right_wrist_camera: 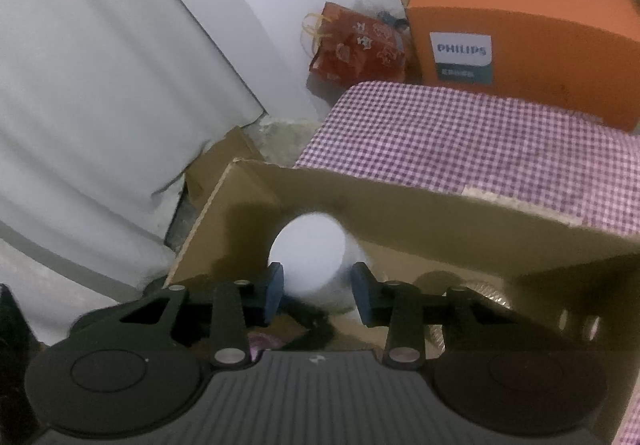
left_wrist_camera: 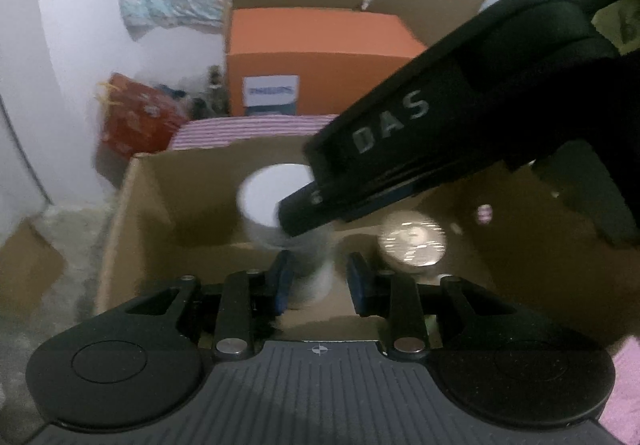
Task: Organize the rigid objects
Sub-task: 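Grasp the white pill bottle in the box with the right gripper, then reposition the pill bottle inside the box and open the right gripper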
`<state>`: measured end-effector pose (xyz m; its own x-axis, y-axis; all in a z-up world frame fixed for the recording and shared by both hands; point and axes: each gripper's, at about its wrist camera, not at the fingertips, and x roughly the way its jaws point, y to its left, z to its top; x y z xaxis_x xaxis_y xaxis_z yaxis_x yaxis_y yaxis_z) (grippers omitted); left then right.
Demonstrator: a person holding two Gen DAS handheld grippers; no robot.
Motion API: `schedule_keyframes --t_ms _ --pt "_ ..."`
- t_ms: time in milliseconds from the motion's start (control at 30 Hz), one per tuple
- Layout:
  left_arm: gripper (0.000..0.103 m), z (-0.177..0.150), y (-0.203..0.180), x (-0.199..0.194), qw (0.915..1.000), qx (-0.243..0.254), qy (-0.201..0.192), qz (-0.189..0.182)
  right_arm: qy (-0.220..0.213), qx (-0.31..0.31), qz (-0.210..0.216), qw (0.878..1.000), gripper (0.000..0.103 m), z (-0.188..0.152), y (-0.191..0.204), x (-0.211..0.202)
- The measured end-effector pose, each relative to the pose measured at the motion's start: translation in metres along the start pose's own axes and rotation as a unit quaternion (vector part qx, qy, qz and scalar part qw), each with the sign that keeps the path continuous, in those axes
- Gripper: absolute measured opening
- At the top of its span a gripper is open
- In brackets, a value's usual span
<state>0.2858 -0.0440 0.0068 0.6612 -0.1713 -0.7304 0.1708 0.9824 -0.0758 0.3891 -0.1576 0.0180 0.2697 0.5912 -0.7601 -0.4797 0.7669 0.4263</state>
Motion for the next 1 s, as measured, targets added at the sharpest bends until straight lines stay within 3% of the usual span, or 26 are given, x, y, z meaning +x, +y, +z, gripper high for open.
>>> schedule_keyframes --t_ms 33,433,500,600,800,1000 --pt "0.028 0.001 -0.003 0.0 1.0 0.001 -0.001 -0.002 0.005 0.004 0.006 1.0 0.033 -0.001 0.0 0.0" --pt "0.031 -0.007 0.003 -0.011 0.9992 0.025 -0.019 0.027 -0.02 0.012 -0.013 1.0 0.035 0.003 -0.007 -0.018" --pt "0.041 -0.006 0.005 -0.008 0.9989 0.026 -0.016 0.035 -0.02 0.013 -0.012 1.0 0.036 0.004 -0.008 -0.016" --pt "0.05 -0.002 0.008 -0.002 0.9987 0.024 -0.019 0.041 -0.018 0.023 -0.01 1.0 0.051 0.006 -0.009 -0.01" --pt "0.05 0.008 0.009 0.015 0.9988 0.021 0.003 0.045 -0.006 0.026 -0.017 1.0 0.055 0.017 -0.009 0.01" --pt "0.049 0.013 0.021 0.022 0.9985 -0.014 0.037 0.039 0.003 0.045 0.015 0.999 0.056 0.022 -0.013 0.022"
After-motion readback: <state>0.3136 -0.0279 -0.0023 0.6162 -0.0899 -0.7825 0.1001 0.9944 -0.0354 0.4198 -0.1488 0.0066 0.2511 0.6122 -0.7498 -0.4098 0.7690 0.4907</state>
